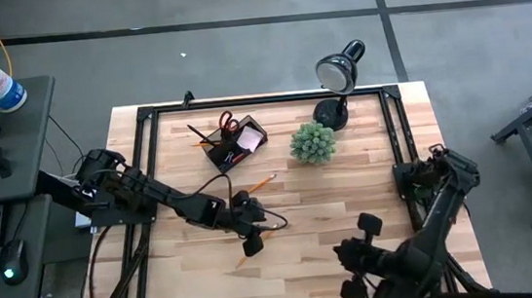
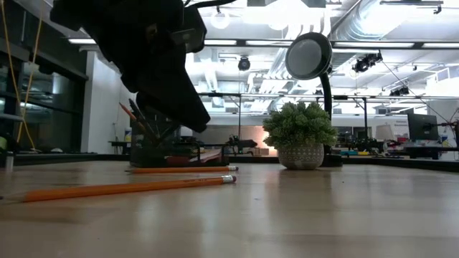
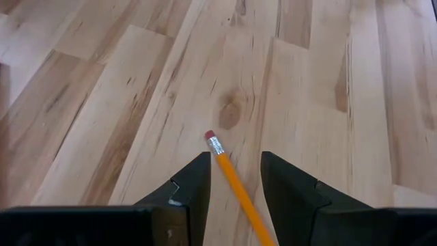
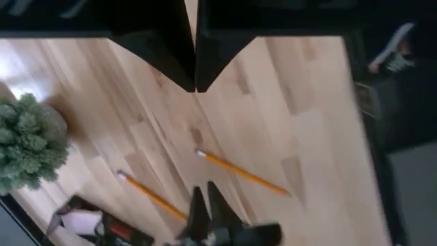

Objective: Pick and place office supplies into organizer

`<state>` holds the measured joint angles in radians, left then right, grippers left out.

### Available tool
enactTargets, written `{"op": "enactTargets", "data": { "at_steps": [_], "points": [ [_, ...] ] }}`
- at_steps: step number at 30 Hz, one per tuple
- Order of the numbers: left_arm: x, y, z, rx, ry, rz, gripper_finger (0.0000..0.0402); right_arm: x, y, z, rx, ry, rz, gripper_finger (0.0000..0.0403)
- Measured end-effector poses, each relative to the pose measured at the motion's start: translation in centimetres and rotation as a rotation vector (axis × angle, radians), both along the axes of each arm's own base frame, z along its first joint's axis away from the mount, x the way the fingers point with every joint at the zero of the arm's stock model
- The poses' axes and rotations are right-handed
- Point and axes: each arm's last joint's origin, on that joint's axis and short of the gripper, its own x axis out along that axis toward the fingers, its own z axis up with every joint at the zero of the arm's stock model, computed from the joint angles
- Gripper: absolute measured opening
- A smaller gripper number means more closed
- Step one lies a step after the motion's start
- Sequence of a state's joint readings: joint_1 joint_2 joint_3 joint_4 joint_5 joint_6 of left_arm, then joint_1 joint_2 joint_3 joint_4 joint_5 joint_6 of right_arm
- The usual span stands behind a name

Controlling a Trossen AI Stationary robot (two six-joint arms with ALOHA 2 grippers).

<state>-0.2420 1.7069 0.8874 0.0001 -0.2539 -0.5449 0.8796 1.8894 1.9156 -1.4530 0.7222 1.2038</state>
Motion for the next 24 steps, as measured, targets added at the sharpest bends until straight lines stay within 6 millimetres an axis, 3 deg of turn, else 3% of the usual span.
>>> {"op": "enactTargets", "data": {
  "at_steps": [4,8,12,21,24],
  "points": [
    [0.0,0.0,0.0,0.0,0.0,0.0,0.0117,-0.3,0.4,0.2,0.021,-0.018,0.012,0.0014],
    [0.0,0.0,0.0,0.0,0.0,0.0,0.0117,0.4,0.6,0.1,0.14,0.053,0.04,0.0032],
    [0.0,0.0,0.0,0.0,0.0,0.0,0.0117,0.9,0.2,0.0,0.142,0.114,0.096,0.0041],
    [0.0,0.0,0.0,-0.002,-0.001,-0.001,0.0117,1.9,-0.8,-0.1,0.192,0.159,0.056,0.003],
    [0.0,0.0,0.0,-0.004,-0.003,-0.002,0.0117,2.3,-0.9,0.0,0.118,0.156,0.163,0.0024]
  ]
}}
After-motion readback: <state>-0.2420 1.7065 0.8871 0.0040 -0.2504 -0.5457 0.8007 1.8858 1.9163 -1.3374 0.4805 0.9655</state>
